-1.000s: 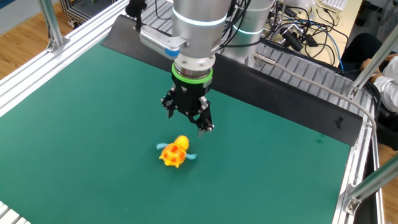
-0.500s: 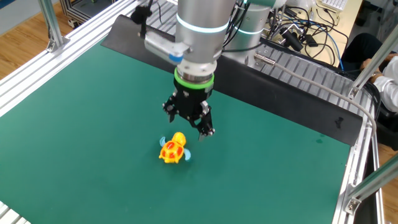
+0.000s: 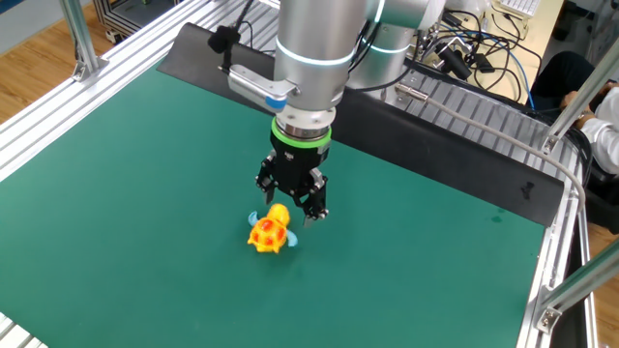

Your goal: Grasp the moving object

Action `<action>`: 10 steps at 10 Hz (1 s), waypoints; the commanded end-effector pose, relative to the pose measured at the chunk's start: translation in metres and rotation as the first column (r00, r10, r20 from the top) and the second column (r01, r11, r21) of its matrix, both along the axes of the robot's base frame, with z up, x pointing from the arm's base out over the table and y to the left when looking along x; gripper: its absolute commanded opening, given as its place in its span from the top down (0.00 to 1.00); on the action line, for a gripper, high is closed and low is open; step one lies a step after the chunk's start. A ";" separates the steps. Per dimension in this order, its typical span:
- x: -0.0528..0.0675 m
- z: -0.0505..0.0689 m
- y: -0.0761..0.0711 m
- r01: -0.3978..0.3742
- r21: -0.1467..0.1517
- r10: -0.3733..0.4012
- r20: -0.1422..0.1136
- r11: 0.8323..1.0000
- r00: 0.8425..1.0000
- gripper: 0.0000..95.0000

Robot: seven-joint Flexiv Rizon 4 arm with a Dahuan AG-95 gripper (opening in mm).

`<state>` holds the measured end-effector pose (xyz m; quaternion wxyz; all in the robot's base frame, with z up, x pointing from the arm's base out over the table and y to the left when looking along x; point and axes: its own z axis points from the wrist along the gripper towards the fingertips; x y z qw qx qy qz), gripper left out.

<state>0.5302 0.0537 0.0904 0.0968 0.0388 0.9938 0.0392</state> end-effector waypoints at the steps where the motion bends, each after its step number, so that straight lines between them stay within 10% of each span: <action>1: 0.002 -0.007 -0.001 -0.001 -0.001 0.001 0.007 1.000 1.000 0.20; 10: 0.004 -0.032 -0.022 -0.076 -0.014 0.077 0.033 0.997 0.997 0.20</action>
